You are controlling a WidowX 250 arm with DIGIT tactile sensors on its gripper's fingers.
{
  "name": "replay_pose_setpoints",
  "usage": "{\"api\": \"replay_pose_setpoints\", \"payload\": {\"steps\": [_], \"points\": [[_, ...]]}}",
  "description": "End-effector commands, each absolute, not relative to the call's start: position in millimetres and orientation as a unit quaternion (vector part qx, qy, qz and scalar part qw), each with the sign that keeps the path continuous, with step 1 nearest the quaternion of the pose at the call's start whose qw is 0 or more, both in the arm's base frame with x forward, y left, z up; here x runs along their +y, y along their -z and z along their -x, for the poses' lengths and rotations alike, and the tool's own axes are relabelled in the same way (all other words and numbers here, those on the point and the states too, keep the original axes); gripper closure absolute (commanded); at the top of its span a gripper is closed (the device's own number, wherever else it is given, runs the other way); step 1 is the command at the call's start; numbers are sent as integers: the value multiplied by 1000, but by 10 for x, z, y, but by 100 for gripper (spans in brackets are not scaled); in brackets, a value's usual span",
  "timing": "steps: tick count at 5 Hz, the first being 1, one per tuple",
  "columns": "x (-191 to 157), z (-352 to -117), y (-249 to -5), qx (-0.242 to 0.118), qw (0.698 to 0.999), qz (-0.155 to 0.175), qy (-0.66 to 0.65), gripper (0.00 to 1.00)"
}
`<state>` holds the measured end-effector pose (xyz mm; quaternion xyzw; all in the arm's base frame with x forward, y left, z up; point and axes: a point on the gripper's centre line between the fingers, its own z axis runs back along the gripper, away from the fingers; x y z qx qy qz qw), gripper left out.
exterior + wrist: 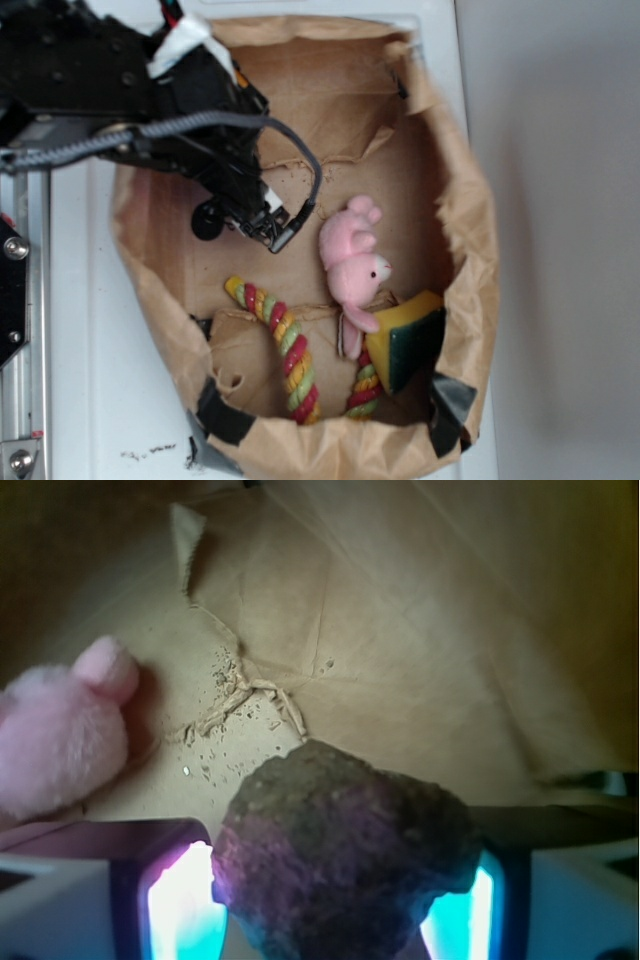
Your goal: Grab the rock.
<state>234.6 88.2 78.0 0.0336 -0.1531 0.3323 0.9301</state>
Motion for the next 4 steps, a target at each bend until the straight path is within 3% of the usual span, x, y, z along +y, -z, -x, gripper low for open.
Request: {"api": "replay_pose_setpoints", "payload": {"steps": [1,2,4], "points": [[832,-2515,-1206,-169,951,-60,-252,100],[777,-2537,-1322,-154,962,-37,-223,100],[632,-2693,-1475,-165,971,-8,-172,100]]}}
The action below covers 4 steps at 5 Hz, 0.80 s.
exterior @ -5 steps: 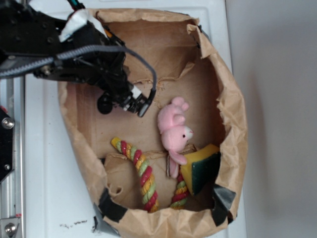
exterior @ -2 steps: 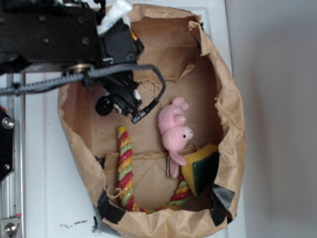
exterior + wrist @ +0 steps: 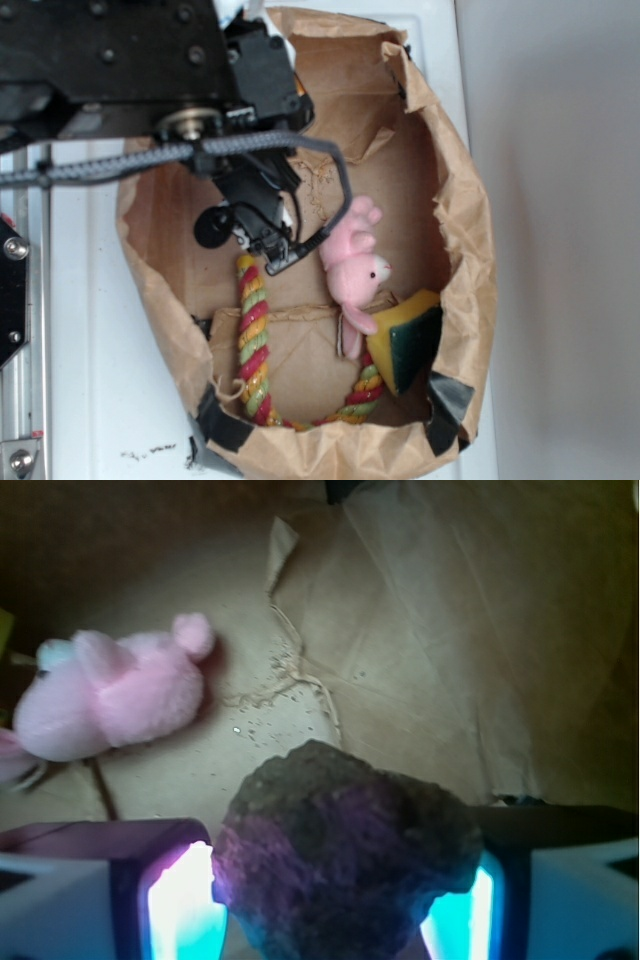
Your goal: Grab the rock.
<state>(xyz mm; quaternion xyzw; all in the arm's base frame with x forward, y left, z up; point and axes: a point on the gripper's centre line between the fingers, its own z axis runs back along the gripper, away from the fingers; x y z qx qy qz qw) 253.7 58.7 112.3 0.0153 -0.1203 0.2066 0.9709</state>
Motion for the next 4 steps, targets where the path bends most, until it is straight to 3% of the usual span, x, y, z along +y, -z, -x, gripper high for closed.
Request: {"api": "replay_pose_setpoints", "payload": {"steps": [1,3,4], "points": [[468,-2738,-1562,-179,975,-6,-134,100],[174,-2643,-1705,-163,984,-13,-77,100],[169,-2679,-1839,-157,984,-1,-88,100]]}}
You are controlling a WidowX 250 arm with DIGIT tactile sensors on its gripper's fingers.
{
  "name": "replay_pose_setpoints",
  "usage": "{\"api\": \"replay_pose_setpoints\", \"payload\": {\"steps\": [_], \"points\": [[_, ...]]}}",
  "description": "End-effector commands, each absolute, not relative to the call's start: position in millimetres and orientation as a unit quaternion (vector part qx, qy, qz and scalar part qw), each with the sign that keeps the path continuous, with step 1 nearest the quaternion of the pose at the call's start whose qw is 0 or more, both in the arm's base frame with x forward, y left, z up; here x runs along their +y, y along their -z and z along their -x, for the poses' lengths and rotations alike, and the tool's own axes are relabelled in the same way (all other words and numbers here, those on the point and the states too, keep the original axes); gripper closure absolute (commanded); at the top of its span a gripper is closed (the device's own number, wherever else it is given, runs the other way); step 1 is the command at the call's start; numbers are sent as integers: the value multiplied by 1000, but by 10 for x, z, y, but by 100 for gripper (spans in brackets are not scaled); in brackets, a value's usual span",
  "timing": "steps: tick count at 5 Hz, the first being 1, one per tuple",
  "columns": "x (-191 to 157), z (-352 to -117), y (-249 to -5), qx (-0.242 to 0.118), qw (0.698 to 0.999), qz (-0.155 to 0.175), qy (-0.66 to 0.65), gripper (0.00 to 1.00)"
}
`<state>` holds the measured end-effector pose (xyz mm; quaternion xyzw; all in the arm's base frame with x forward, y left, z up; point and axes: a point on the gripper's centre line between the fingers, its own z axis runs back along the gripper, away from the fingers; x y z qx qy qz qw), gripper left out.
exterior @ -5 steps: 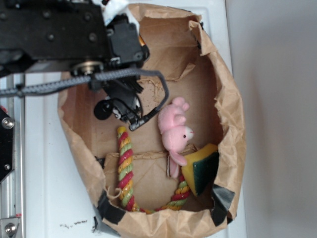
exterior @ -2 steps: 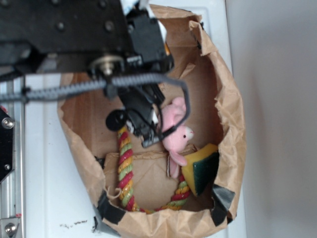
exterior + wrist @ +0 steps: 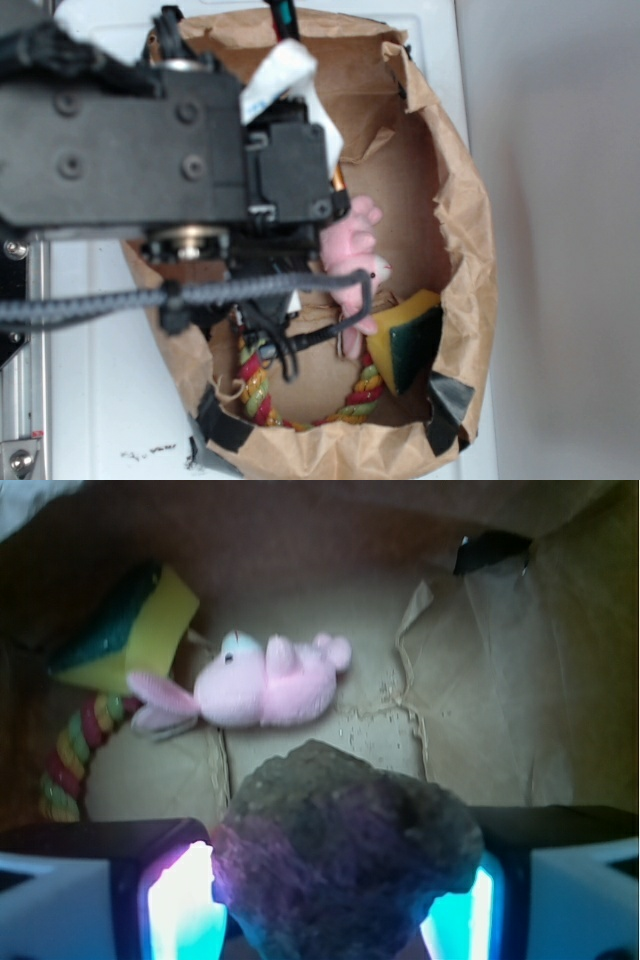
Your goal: Grab the rock.
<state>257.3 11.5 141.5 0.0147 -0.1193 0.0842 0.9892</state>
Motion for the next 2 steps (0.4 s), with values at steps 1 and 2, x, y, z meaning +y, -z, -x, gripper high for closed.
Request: {"api": "replay_pose_setpoints", "payload": {"steps": [1,2], "points": [[182,-2716,-1892,-161,982,7,-95,100],[200,-2714,-1891,-166,979,11,-113,100]]}}
